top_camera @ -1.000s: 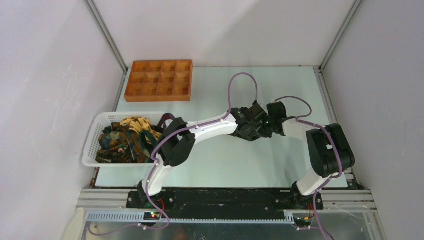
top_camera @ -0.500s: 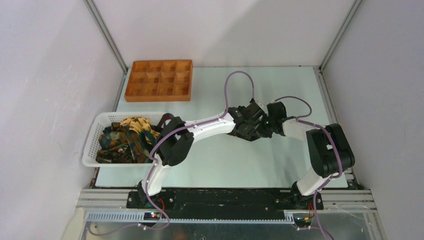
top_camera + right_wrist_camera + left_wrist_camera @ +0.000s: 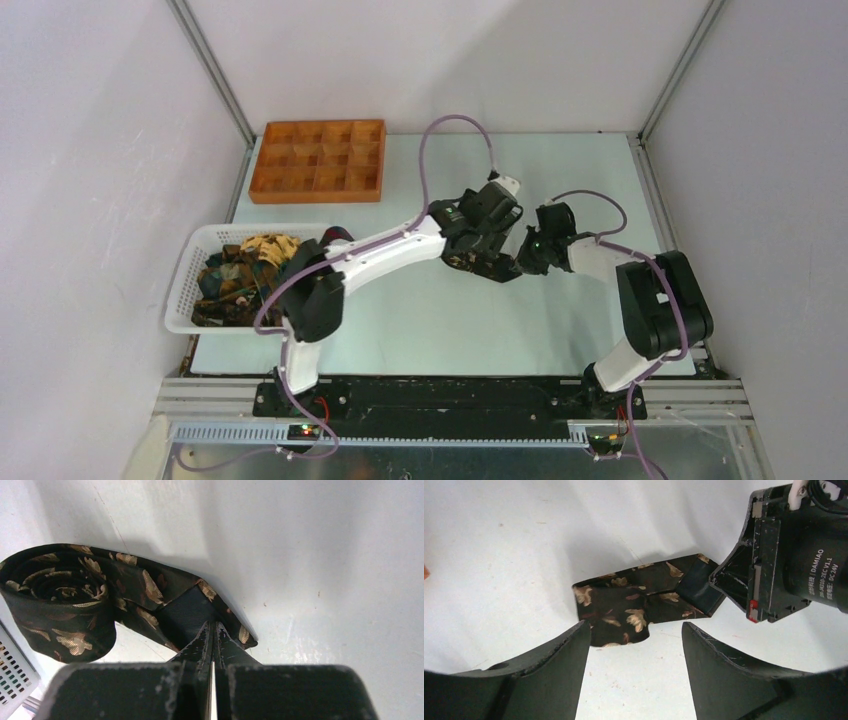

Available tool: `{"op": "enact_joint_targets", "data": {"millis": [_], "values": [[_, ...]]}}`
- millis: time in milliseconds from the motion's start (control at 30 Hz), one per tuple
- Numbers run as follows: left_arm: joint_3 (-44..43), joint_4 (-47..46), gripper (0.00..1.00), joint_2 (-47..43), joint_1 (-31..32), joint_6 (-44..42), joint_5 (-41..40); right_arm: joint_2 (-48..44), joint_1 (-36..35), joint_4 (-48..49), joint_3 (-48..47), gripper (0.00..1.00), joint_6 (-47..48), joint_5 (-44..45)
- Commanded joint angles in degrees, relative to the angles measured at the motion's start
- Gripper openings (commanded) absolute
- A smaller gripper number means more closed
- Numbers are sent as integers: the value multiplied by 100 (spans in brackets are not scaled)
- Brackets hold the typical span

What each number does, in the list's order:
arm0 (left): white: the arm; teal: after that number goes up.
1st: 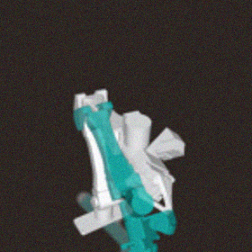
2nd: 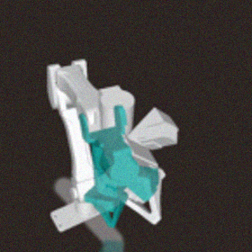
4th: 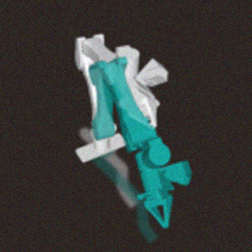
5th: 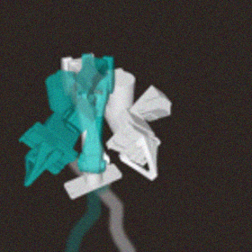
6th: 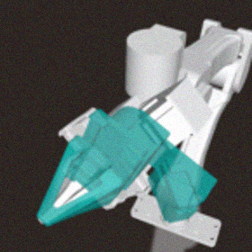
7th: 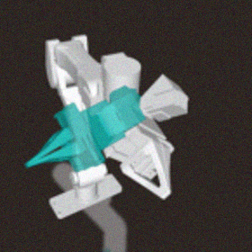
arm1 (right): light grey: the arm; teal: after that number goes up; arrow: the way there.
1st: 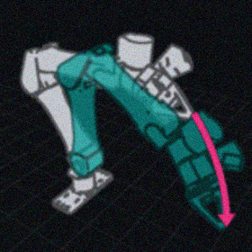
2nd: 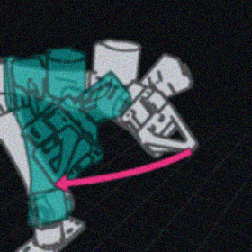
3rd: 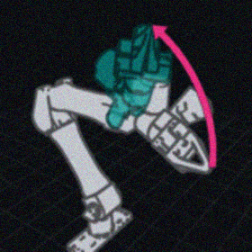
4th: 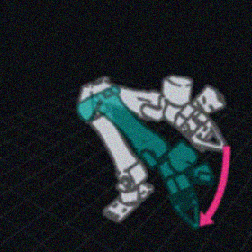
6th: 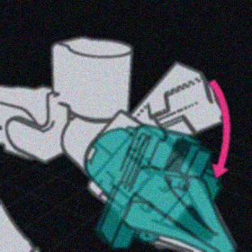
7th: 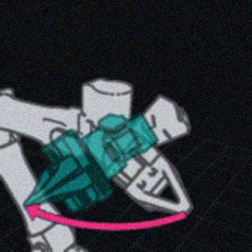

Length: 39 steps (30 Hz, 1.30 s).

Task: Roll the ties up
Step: Roll the tie at the center of the board.

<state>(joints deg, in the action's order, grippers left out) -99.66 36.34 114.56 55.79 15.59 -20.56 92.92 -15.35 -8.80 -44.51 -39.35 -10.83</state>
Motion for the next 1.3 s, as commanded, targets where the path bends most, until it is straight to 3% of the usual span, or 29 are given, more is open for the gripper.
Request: {"op": "enact_joint_targets", "data": {"millis": [0,200,333,500,767,1267], "values": [[616,-489,74,-1029,-277,211,-102,-436,28,-37,-102,0,160,138],[2300,-1888,79,-2229,-1103,743,759,-962,-25,11,-263,9,234,-81],[3094,-2659,84,-2526,-1577,1006,1263,-1026,-199,138,-474,14,60,-369],[3335,-3100,84,-2266,-1743,1123,1631,-531,-614,235,-927,15,-88,-461],[3904,-3887,86,-2078,-1841,1277,1884,135,-951,532,-1341,8,-376,-702],[4032,-4232,84,-1502,-1925,1379,2358,551,-1076,247,-1406,4,-315,-534]]}}
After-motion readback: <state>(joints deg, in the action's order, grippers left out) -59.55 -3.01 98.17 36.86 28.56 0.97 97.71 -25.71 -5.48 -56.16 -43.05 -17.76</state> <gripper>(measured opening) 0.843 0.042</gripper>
